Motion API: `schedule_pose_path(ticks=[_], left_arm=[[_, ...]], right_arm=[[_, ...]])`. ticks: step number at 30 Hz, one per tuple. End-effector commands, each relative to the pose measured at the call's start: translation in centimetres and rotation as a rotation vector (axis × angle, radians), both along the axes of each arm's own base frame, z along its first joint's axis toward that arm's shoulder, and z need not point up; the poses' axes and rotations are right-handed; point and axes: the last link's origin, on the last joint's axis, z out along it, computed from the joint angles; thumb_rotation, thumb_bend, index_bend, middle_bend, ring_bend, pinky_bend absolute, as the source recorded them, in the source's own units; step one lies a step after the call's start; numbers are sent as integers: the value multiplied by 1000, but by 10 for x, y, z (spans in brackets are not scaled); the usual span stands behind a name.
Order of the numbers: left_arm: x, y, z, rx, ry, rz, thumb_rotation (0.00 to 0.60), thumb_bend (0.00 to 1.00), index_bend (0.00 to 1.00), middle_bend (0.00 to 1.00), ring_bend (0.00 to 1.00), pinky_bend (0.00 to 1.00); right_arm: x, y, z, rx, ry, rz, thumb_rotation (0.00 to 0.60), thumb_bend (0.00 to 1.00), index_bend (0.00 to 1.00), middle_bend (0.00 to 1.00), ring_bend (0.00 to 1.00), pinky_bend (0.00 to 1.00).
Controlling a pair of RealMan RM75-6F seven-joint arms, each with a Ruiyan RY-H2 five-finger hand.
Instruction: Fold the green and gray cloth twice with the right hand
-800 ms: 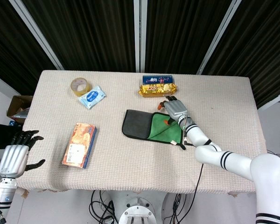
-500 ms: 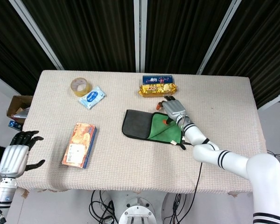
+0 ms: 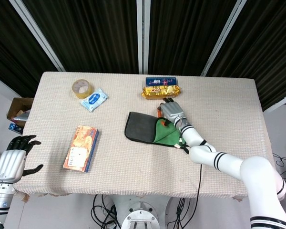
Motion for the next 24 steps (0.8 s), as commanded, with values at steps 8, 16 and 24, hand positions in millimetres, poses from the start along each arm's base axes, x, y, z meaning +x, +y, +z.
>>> schedule_pose_path(ticks=[8, 16, 24], left_arm=[[3, 1, -3, -4, -8, -19, 600, 10, 309, 181, 155, 137], [7, 2, -5, -7, -8, -26, 600, 11, 309, 181, 155, 137], [11, 4, -8, -26, -11, -30, 600, 10, 309, 181, 155, 137]], right_arm=[[-38, 49, 33, -36, -23, 135, 600, 261, 628, 303, 0, 0], [-74, 87, 43, -17, 14, 200, 600, 259, 631, 301, 0, 0], [-102, 110, 56, 16, 180, 276, 600, 43, 105, 132, 0, 0]])
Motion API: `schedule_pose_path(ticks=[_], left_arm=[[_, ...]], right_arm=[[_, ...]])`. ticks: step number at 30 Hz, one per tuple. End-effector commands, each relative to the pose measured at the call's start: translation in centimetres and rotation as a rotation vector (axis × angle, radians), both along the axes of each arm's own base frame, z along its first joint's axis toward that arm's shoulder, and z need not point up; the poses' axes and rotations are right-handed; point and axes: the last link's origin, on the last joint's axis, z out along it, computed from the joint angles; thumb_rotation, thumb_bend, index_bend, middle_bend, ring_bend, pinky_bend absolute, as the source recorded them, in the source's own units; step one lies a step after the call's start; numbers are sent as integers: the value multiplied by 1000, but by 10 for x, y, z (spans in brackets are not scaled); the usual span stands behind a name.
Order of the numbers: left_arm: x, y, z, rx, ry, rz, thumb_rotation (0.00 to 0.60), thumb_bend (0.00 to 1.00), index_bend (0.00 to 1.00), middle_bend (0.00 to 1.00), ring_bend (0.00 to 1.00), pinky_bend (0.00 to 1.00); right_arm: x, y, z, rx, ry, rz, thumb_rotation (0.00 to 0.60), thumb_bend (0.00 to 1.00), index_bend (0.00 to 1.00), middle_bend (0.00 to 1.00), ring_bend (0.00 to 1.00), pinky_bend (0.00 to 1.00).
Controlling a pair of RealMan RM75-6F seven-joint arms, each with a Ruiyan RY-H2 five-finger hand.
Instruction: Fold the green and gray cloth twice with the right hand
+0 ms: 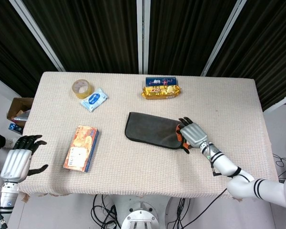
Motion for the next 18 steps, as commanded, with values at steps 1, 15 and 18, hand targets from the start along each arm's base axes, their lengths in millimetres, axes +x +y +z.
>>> schedule_pose_path(ticks=[1, 15, 18], left_arm=[[1, 0, 0, 3, -1, -3, 600, 10, 309, 181, 155, 137], [3, 0, -2, -1, -7, -1, 600, 10, 309, 181, 155, 137], [2, 0, -1, 3, -8, 5, 600, 11, 309, 181, 155, 137]], right_arm=[[-9, 11, 13, -18, 63, 40, 600, 24, 71, 121, 0, 0], [-22, -1, 8, -163, 10, 207, 600, 7, 240, 145, 0, 0], [-24, -3, 1, -165, 9, 246, 600, 13, 288, 163, 0, 0]])
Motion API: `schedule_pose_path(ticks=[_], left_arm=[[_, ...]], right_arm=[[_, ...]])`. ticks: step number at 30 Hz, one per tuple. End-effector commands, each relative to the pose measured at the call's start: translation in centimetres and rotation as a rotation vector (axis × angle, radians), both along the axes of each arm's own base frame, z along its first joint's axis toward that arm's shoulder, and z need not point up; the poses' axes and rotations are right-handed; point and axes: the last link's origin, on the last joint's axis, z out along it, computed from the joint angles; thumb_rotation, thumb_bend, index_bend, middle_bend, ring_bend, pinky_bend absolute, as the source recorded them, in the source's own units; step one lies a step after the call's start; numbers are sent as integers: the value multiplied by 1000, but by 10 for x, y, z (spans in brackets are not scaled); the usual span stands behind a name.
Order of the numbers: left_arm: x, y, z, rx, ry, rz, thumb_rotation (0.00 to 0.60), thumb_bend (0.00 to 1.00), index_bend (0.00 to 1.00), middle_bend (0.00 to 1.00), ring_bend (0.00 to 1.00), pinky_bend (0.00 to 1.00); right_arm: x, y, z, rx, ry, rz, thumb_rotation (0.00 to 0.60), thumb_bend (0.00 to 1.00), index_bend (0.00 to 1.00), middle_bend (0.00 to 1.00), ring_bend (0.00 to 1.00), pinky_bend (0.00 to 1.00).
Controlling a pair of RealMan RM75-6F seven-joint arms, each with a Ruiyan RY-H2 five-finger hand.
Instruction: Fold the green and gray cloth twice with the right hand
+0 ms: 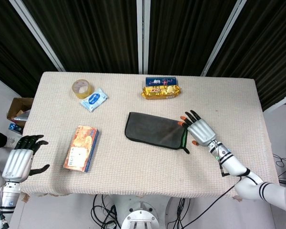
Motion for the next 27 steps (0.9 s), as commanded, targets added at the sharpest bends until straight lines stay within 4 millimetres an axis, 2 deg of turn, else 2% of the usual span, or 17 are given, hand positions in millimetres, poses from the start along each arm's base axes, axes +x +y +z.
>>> schedule_pose_path(ticks=[1, 5, 16, 23, 27], left_arm=[[-1, 0, 1, 2, 0, 2, 600, 11, 309, 181, 155, 137], [-1, 1, -1, -5, -2, 3, 600, 10, 309, 181, 155, 137], [-3, 1, -2, -10, -16, 5, 600, 10, 314, 180, 155, 137], [-5, -1, 0, -5, -19, 10, 600, 11, 316, 180, 155, 137], [-5, -2, 1, -2, -20, 10, 600, 11, 316, 180, 155, 136]], right_arm=[[0, 1, -15, 5, -23, 71, 600, 19, 301, 168, 0, 0], [-4, 0, -24, 4, -26, 115, 600, 38, 377, 205, 0, 0], [-10, -2, -43, -5, -60, 158, 600, 115, 466, 250, 0, 0], [-6, -6, -46, -22, -84, 187, 600, 237, 571, 309, 4, 0], [-6, -6, -39, -37, -122, 198, 600, 319, 611, 329, 21, 0]])
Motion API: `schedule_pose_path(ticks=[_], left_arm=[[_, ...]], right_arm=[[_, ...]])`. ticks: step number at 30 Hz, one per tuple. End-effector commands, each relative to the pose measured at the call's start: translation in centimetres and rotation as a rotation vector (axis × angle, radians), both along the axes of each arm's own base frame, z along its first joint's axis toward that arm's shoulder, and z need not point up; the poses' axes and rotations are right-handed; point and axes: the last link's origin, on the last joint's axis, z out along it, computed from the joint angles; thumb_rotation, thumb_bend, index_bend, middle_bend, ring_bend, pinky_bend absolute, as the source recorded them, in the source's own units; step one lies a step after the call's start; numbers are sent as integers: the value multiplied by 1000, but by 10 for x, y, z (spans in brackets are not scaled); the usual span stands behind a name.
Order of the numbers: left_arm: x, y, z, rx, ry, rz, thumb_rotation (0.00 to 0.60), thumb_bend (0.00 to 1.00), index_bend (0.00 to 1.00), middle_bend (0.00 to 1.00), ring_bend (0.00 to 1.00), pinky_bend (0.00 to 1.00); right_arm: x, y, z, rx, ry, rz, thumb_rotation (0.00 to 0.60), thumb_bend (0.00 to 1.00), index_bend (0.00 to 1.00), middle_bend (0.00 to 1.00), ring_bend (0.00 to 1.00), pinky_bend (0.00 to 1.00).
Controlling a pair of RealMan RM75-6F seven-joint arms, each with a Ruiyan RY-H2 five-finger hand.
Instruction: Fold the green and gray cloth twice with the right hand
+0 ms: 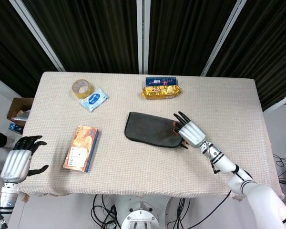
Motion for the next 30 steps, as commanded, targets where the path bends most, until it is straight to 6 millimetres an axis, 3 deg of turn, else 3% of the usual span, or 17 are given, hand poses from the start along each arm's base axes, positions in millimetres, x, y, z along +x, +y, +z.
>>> schedule_pose_path(ticks=[1, 6, 11, 15, 18, 25, 30], left_arm=[[0, 1, 0, 0, -1, -1, 600, 11, 316, 180, 155, 136], [2, 4, -1, -3, -4, -13, 600, 10, 316, 180, 155, 137], [5, 6, -2, -6, -6, -26, 600, 11, 316, 181, 155, 137], [6, 7, -4, -8, -11, -34, 600, 11, 316, 181, 155, 137], [7, 8, -5, -11, -15, -40, 600, 10, 316, 181, 155, 137], [6, 10, -4, -12, -15, -47, 600, 11, 316, 181, 155, 137], [1, 8, -4, -11, -17, -31, 600, 10, 316, 181, 155, 137]], right_arm=[[-1, 2, 8, -12, -30, 19, 600, 331, 619, 331, 24, 0], [-15, 11, 32, -51, -18, 45, 600, 377, 640, 338, 31, 0], [-42, 26, 72, -112, 52, 47, 600, 379, 652, 339, 31, 0], [-36, 27, 91, -140, 52, 68, 600, 379, 674, 342, 31, 0], [-11, 17, 84, -126, 59, 114, 600, 379, 675, 342, 30, 0], [58, -9, 30, -25, 178, 234, 600, 379, 673, 320, 31, 0], [95, -22, 0, 6, 214, 291, 600, 379, 667, 316, 30, 0]])
